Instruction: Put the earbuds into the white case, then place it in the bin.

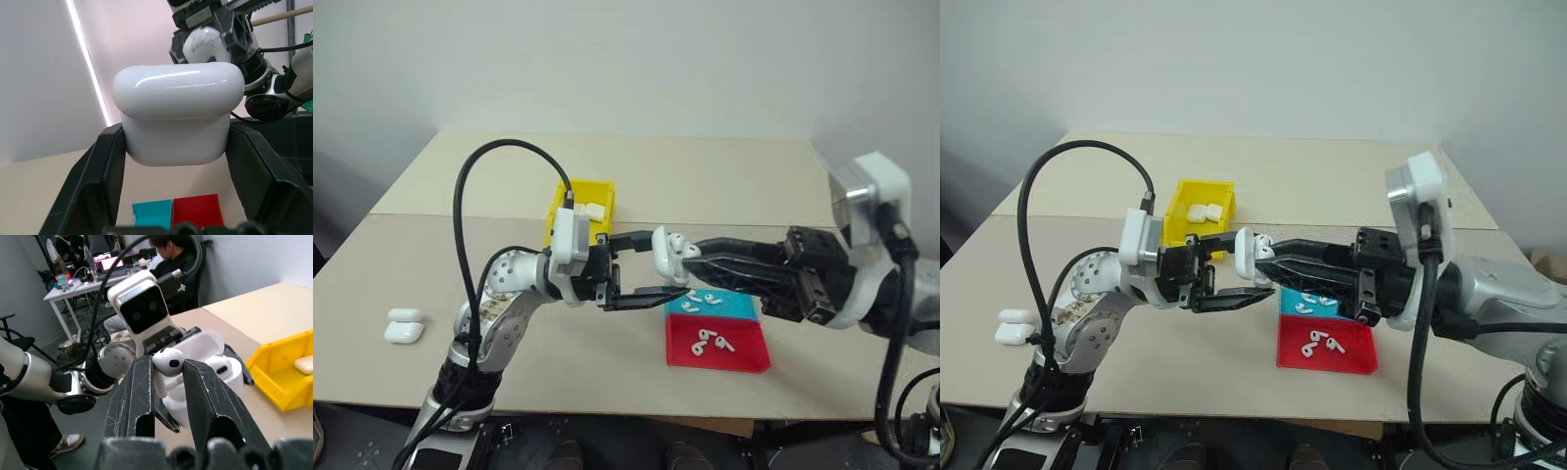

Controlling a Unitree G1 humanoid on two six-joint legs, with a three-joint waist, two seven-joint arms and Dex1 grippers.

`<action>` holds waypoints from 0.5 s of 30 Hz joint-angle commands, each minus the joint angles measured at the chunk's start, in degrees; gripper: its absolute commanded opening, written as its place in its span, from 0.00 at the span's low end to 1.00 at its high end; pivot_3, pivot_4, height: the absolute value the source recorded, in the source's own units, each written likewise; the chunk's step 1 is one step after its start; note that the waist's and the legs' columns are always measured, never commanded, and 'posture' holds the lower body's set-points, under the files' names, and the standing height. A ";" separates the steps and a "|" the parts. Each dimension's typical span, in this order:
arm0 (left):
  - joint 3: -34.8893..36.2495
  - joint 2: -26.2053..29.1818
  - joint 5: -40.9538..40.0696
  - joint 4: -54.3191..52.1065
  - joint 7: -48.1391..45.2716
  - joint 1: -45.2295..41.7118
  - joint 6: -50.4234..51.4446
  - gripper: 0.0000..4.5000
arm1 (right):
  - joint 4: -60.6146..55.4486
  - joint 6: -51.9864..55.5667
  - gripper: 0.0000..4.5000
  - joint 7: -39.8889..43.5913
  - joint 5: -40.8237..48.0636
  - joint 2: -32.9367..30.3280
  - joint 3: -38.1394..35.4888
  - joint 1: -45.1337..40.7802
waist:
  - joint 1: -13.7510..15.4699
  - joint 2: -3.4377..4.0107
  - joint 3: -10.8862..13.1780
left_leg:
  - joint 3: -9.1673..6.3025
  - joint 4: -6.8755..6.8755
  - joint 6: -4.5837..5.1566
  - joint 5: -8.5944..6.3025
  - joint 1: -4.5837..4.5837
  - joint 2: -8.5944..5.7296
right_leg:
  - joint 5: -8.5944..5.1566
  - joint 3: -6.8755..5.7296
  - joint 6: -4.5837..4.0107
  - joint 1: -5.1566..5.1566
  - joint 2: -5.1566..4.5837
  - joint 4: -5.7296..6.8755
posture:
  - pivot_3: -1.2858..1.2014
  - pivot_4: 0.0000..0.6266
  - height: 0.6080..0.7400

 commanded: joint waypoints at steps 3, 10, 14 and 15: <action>0.57 0.04 -0.81 -2.52 0.26 0.04 -0.09 0.62 | -1.23 -5.26 0.20 2.22 -1.36 -2.44 0.84 1.55 | -0.05 0.00 0.00 | 0.00 0.00 0.00 0.00 0.00 0.00 | 0.00 0.00 0.00 0.00 0.00 -0.01 | 0.52 0.24 1.00; 0.12 0.03 -0.70 -3.42 0.24 0.99 -0.09 0.62 | -1.45 -8.30 0.20 3.30 -3.01 -3.62 2.41 2.39 | 0.07 -0.01 0.01 | 0.00 0.00 0.00 0.00 0.00 0.00 | 0.00 0.00 0.00 0.00 0.00 -0.03 | 0.52 0.24 1.00; 0.01 -0.04 -0.53 -3.46 0.22 1.22 -0.22 0.62 | -1.88 -9.68 0.20 3.71 -3.73 -4.07 3.52 2.60 | 0.04 -0.01 0.01 | 0.00 0.00 0.00 0.00 0.00 0.00 | 0.00 0.00 0.00 0.00 0.00 -0.03 | 0.52 0.24 1.00; 0.04 -0.04 -0.47 -3.44 0.20 1.22 -0.32 0.62 | -2.03 -9.89 0.20 3.88 -4.11 -4.13 3.79 2.77 | 0.07 -0.01 0.01 | 0.00 0.00 0.00 0.00 0.00 0.00 | 0.00 0.00 0.00 0.00 0.00 -0.03 | 0.52 0.24 1.00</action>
